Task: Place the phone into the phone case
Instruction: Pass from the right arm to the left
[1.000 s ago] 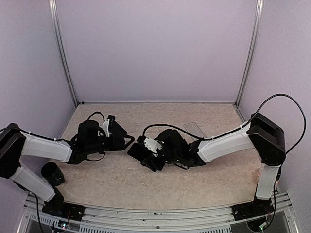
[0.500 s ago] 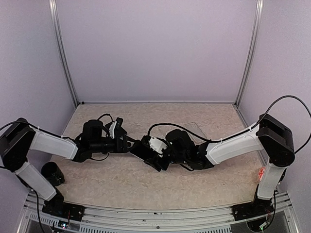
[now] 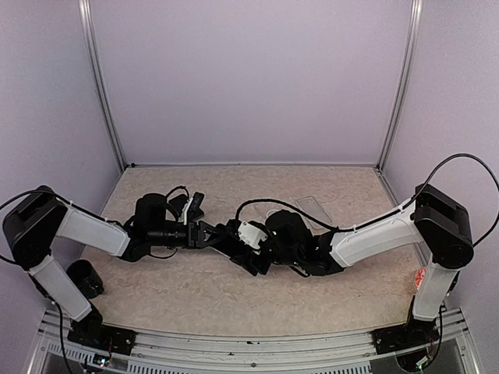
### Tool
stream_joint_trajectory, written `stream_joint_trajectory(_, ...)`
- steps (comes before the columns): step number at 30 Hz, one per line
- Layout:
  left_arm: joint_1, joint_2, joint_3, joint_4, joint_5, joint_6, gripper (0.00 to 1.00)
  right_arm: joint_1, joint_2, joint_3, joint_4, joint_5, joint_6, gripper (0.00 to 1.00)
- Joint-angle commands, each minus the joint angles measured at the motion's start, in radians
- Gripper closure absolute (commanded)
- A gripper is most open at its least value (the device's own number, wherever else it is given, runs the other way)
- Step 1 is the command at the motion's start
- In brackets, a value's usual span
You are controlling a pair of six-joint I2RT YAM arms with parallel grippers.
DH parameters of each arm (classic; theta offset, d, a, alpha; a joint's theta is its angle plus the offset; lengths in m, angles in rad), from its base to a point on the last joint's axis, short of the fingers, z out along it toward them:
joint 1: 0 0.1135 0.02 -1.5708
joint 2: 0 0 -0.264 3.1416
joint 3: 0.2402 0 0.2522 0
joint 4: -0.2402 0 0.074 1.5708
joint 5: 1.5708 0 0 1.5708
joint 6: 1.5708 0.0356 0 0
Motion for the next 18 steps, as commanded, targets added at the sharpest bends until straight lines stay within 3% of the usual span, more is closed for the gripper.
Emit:
stream_joint_trajectory(1,0.002,0.019,0.020,0.060,0.050,-0.015,0.49,0.011,-0.037,-0.008,0.076,0.029,-0.012,0.29)
stream_joint_trajectory(18,0.000,0.053,0.026,0.107,0.085,-0.045,0.91,0.016,-0.044,-0.036,0.114,0.075,-0.027,0.26)
